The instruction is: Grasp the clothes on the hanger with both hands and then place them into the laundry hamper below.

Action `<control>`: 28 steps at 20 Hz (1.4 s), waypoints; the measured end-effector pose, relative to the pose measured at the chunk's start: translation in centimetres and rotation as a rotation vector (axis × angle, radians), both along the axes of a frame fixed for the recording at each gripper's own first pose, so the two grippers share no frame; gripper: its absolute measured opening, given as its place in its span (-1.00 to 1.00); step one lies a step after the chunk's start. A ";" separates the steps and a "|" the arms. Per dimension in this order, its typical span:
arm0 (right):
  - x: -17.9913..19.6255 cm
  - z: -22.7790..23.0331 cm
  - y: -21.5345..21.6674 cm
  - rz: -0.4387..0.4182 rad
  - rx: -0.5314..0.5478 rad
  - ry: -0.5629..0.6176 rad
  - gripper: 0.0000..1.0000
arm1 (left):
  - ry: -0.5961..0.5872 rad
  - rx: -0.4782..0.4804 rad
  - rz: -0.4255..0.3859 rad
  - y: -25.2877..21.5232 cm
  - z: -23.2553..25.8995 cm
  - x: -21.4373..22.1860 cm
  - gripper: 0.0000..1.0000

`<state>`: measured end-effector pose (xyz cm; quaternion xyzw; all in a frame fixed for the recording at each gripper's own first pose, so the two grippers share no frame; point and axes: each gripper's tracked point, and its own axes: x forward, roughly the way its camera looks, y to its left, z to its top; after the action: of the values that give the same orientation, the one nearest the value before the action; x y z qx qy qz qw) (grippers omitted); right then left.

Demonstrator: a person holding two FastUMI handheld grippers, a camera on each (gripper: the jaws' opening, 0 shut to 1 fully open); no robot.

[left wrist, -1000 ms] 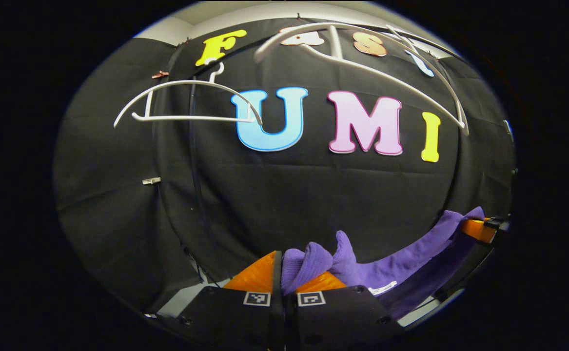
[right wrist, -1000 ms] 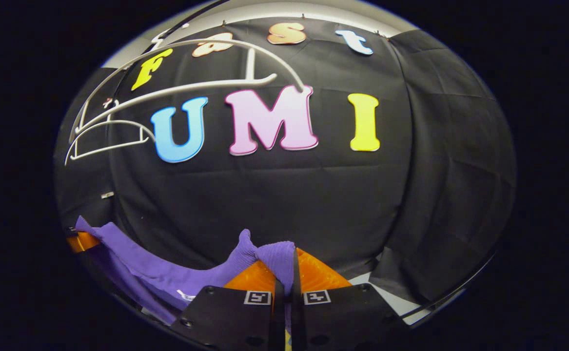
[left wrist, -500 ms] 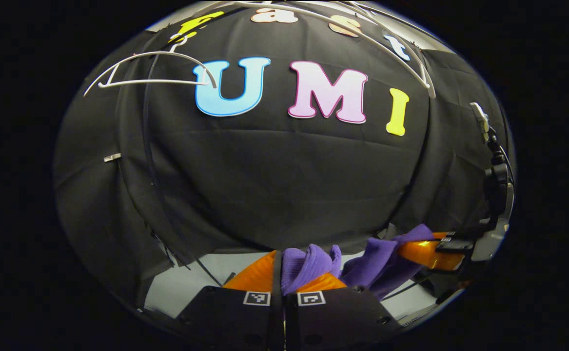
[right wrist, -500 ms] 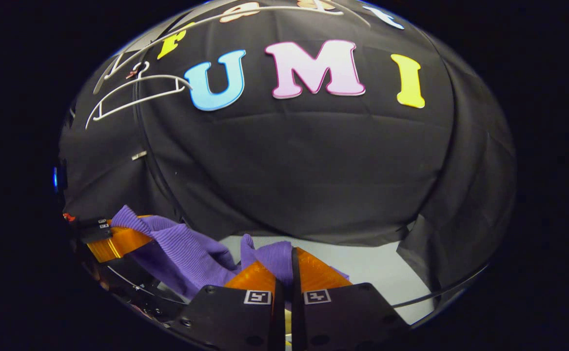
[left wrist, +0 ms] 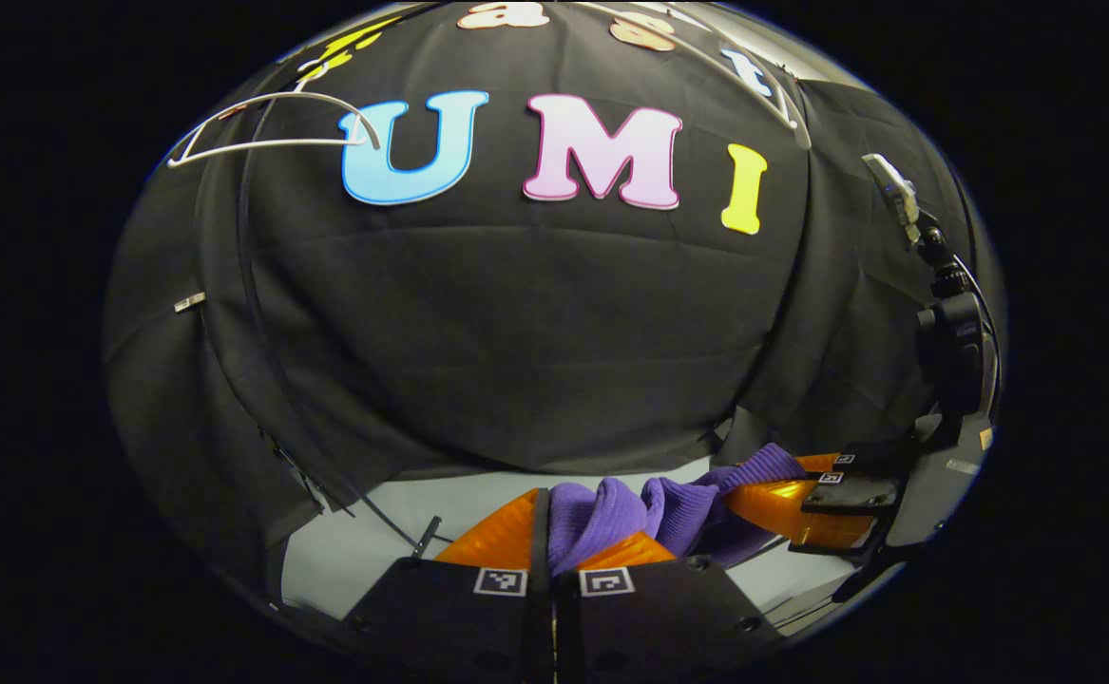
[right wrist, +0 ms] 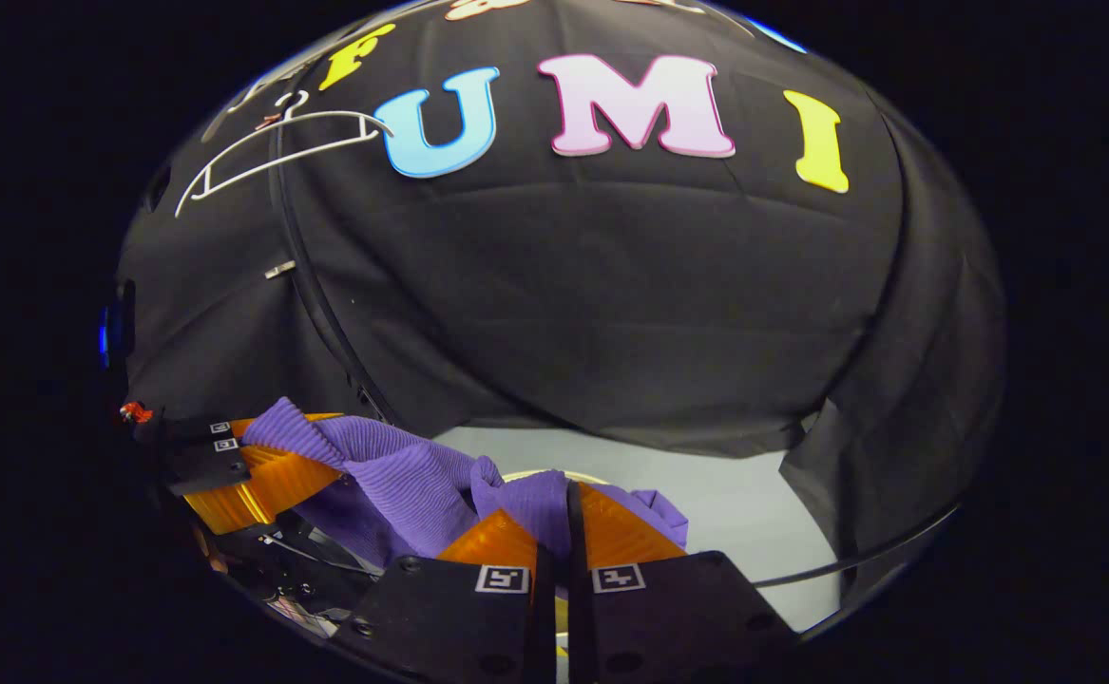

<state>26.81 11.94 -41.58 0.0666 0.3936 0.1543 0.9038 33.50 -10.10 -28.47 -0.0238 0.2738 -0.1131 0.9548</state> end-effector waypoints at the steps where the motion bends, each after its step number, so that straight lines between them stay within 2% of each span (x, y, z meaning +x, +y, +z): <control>1: -0.4 -1.8 -0.1 0.000 -0.011 0.044 -0.81 | 0.034 0.006 -0.005 0.1 -1.8 0.1 -0.89; 3: -1.6 -5.2 0.2 0.005 -0.021 0.146 -0.81 | 0.106 0.021 -0.016 0.0 -5.0 0.1 -0.89; 4: -2.5 -6.3 0.3 0.014 -0.017 0.192 -0.91 | 0.152 0.029 -0.015 0.0 -6.8 -0.2 -0.87; 5: -3.2 -7.4 0.3 0.017 -0.026 0.229 -0.53 | 0.189 0.033 -0.014 0.2 -7.8 -1.2 -0.87; 9: -5.4 -10.3 -0.8 0.012 -0.062 0.319 0.99 | 0.259 0.053 0.005 0.5 -11.8 -2.5 0.94; 14: -6.3 -10.9 -2.5 -0.003 -0.084 0.327 0.98 | 0.302 0.047 0.009 1.3 -12.8 -3.8 0.92; 19: -6.2 -8.6 -2.9 -0.030 -0.065 0.286 0.98 | 0.275 0.035 0.013 1.5 -11.1 -4.0 0.92; 23: -5.8 -3.8 -3.7 -0.089 -0.047 0.177 0.98 | 0.188 0.015 0.020 2.0 -6.9 -4.6 0.92; 28: -5.8 5.6 -4.0 -0.132 -0.063 -0.047 0.97 | 0.013 0.035 0.032 3.2 1.1 -6.7 0.92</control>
<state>21.02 7.94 -36.02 0.0603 0.3716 0.0836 0.9226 26.75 -6.93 -27.36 -0.0123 0.2817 -0.0929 0.9549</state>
